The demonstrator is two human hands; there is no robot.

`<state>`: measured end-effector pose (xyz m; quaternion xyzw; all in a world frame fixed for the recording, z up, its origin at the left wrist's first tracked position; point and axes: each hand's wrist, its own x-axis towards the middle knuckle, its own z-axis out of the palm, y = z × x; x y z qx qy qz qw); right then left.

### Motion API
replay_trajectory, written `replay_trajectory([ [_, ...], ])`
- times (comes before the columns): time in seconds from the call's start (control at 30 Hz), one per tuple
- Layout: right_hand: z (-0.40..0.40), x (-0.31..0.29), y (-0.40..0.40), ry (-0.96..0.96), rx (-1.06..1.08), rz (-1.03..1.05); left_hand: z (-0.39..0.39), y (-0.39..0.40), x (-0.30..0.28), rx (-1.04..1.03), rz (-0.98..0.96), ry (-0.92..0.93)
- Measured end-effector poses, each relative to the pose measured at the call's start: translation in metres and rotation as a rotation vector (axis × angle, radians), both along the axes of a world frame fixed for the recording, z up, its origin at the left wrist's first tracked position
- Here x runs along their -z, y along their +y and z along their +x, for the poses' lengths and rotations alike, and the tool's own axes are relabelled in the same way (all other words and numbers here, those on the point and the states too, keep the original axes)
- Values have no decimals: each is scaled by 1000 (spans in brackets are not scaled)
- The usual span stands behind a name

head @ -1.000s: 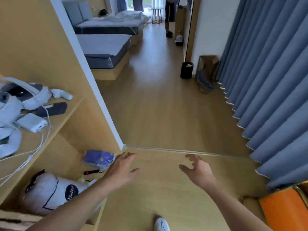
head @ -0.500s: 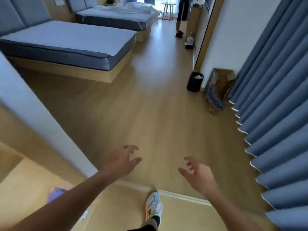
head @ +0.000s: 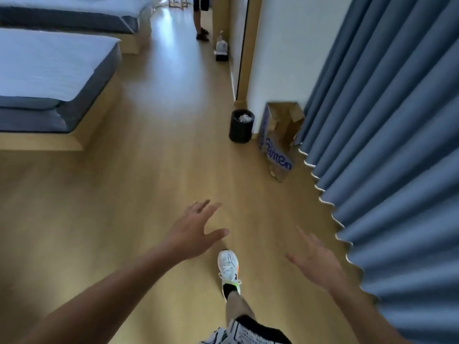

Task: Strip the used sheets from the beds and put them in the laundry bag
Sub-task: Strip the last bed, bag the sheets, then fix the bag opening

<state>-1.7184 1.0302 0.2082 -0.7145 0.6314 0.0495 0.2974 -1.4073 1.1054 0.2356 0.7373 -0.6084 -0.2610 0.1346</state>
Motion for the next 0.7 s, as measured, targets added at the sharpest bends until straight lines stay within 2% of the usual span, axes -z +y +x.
replay_trajectory([
  [0.13, 70, 33, -121, -103, -86, 46, 64, -87, 23, -61, 115, -106],
  [0.27, 161, 30, -233, -142, -224, 141, 142, -158, 11, -183, 236, -110],
  [0.37, 232, 12, -307, -105, -364, 165, 201, -206, 0, -275, 241, -130],
  [0.47, 296, 3, -374, -149, -429, 143, 251, -256, 1, -377, 203, -92],
  [0.53, 337, 8, -421, -182, -460, 146, 284, -293, 13, -425, 171, -111],
  [0.7, 440, 37, -554, -184, -423, 104, 381, -414, 55, -443, 293, -127],
])
